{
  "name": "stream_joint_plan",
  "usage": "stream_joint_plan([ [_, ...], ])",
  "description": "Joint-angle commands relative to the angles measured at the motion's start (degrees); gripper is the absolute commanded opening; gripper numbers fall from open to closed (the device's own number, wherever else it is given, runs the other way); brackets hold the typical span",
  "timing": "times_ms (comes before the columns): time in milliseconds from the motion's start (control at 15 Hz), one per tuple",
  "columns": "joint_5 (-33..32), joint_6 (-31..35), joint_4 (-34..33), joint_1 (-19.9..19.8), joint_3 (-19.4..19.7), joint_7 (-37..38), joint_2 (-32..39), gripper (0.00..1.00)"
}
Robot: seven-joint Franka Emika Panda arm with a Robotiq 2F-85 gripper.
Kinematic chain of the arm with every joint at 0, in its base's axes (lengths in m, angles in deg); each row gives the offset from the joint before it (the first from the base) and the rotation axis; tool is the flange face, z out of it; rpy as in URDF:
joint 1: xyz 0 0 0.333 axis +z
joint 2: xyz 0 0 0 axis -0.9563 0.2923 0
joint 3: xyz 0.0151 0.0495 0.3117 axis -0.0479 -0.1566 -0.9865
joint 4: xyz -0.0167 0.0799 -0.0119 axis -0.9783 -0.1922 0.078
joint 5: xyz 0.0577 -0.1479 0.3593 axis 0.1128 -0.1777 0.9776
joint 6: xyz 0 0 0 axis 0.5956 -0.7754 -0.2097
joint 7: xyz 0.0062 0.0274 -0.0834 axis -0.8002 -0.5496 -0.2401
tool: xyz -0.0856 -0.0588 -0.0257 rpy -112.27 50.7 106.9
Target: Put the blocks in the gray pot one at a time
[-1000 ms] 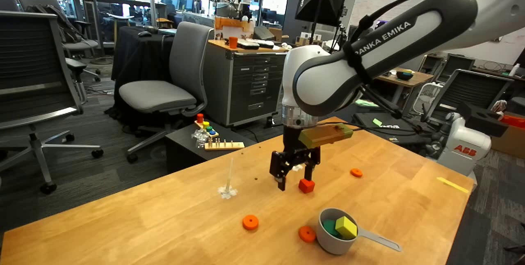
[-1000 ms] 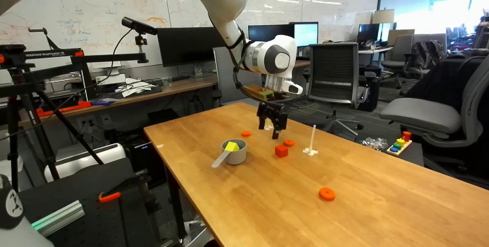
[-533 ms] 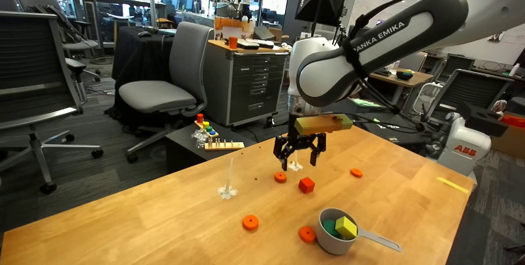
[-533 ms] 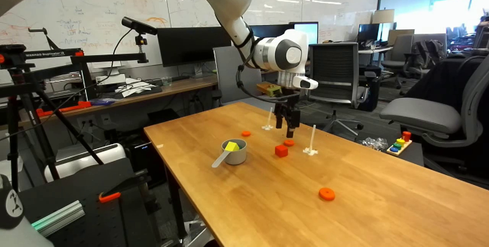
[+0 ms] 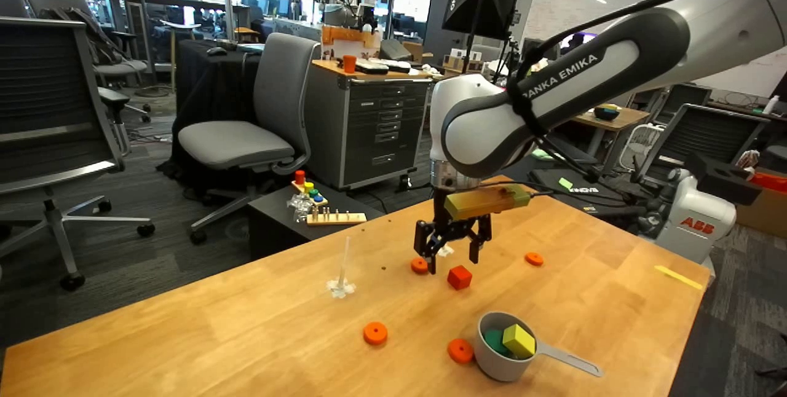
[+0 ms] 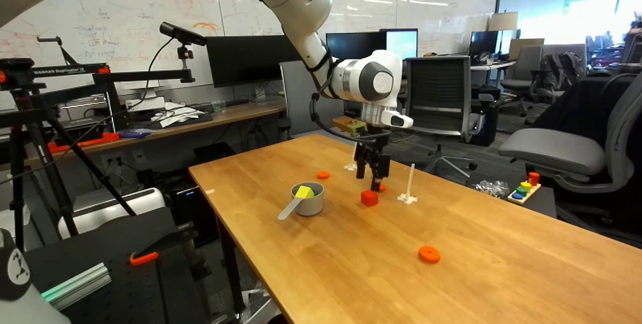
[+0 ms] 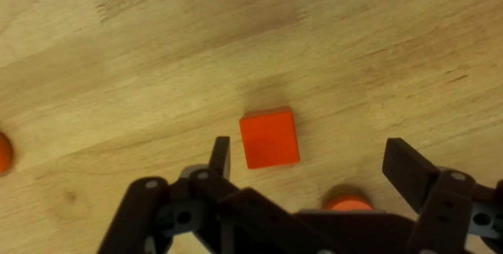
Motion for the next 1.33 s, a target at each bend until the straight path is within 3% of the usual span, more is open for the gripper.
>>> stream_joint_plan([
  [0,-0.6,-3.6,-2.6,0.3,0.2,-2.6,1.2,1.00],
  [933,-2.8,-6.3,-4.5,-0.2,1.0,-5.6,3.8,1.00],
  [1000,-3.1,-5.9,-4.8,-0.2,1.1,-6.2,4.2,0.79],
  [1133,-3.6,-5.7,-5.3,-0.1,1.2,-6.6,4.8,0.68],
  [1267,-3.9,-5.5,-5.7,0.0,1.1,-7.0,5.2,0.51],
])
